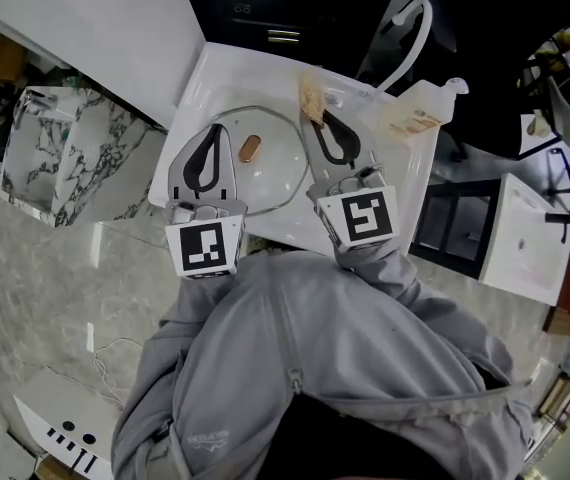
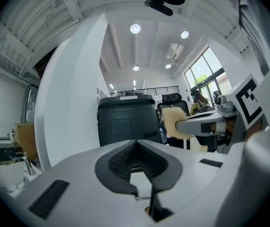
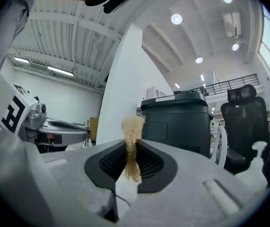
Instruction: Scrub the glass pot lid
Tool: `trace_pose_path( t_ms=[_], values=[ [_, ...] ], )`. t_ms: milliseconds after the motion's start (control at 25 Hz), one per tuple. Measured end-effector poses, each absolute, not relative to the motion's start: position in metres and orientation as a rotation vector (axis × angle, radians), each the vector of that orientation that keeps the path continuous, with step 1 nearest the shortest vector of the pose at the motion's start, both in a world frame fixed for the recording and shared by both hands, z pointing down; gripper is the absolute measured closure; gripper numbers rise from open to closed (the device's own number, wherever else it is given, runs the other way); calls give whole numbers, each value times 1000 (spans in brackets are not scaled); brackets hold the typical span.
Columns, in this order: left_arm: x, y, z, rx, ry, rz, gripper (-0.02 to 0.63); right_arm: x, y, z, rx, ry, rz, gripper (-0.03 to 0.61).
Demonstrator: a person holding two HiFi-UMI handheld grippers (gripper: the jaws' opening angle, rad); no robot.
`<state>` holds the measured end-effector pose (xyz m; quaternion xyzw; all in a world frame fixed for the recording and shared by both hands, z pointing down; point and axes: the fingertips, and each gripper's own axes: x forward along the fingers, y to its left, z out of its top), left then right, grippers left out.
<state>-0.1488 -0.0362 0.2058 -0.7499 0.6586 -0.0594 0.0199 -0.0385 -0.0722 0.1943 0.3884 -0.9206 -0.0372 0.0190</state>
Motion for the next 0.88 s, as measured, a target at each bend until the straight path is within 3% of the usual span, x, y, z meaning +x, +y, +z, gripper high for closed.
trace_pose_path(
  t_ms=[880],
  values=[
    [-139, -31, 219, -2367, 2008, -205, 604, -36, -60, 222, 1212, -2813, -7, 535]
  ],
)
